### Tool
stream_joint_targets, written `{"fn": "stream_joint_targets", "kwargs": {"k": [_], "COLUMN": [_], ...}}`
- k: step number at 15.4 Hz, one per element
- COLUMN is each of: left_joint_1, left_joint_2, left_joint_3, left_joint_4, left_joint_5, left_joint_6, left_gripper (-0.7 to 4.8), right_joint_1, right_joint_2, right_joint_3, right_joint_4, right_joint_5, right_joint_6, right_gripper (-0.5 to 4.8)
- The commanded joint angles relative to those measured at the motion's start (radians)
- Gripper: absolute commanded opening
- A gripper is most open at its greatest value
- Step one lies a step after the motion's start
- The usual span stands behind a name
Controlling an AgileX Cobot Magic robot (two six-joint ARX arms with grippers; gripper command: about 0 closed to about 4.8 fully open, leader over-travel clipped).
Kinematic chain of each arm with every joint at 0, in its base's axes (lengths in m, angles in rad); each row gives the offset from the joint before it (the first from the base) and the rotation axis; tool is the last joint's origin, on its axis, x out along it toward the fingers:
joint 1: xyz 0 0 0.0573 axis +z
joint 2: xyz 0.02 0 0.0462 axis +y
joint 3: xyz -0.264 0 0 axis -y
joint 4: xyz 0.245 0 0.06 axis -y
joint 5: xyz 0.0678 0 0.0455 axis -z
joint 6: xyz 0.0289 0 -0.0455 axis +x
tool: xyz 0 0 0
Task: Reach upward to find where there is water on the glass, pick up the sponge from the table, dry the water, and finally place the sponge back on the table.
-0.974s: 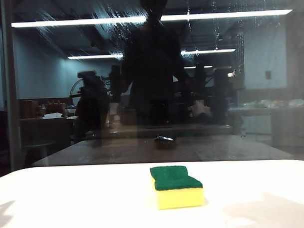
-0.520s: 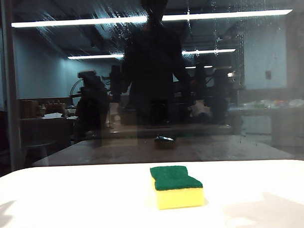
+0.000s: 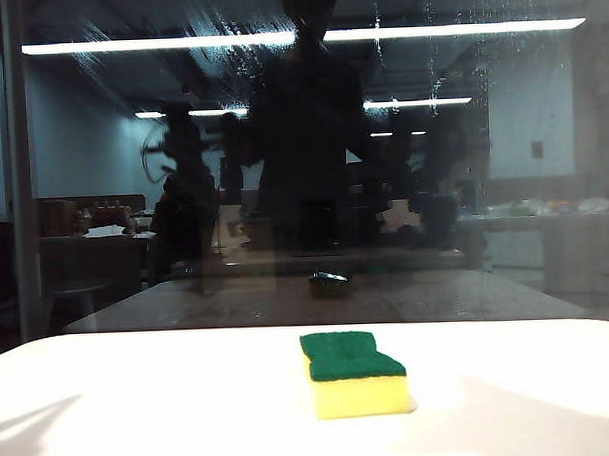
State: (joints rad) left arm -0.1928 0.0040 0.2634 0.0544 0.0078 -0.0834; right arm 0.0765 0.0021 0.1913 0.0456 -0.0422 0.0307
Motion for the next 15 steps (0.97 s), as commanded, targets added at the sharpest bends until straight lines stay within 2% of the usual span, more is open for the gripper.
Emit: {"fn": "stream_joint_targets", "kwargs": {"k": [1, 4, 5, 10, 13, 15], "left_joint_1": [0.0, 0.0, 0.0, 0.0, 0.0, 0.0], "left_joint_2": [0.079, 0.269, 0.401, 0.716, 0.859, 0.953], "left_joint_3": [0.131, 0.324, 0.46, 0.853, 1.086, 1.275], "left_joint_4": [-0.018, -0.015, -0.011, -0.009, -0.089, -0.219], "left_joint_5": [-0.003, -0.006, -0.003, 0.019, 0.018, 0.014], "left_joint_6": [0.005, 0.005, 0.005, 0.005, 0.058, 0.057], "left_gripper": [-0.06, -0.06, -0.05, -0.04, -0.05, -0.05], "right_joint_1": [0.0, 0.0, 0.0, 0.0, 0.0, 0.0], "right_joint_2": [0.015, 0.103, 0.19, 0.477, 0.723, 0.893], "right_joint_3": [0.145, 0.307, 0.42, 0.823, 1.235, 1.517], "right_joint_4": [-0.069, -0.101, -0.138, -0.187, -0.422, -0.573], "right_joint_5": [0.106, 0.119, 0.119, 0.099, 0.088, 0.088], "right_joint_6": [0.004, 0.006, 0.034, 0.055, 0.055, 0.055], "right_gripper": [-0.06, -0.06, -0.06, -0.06, -0.06, -0.06]}}
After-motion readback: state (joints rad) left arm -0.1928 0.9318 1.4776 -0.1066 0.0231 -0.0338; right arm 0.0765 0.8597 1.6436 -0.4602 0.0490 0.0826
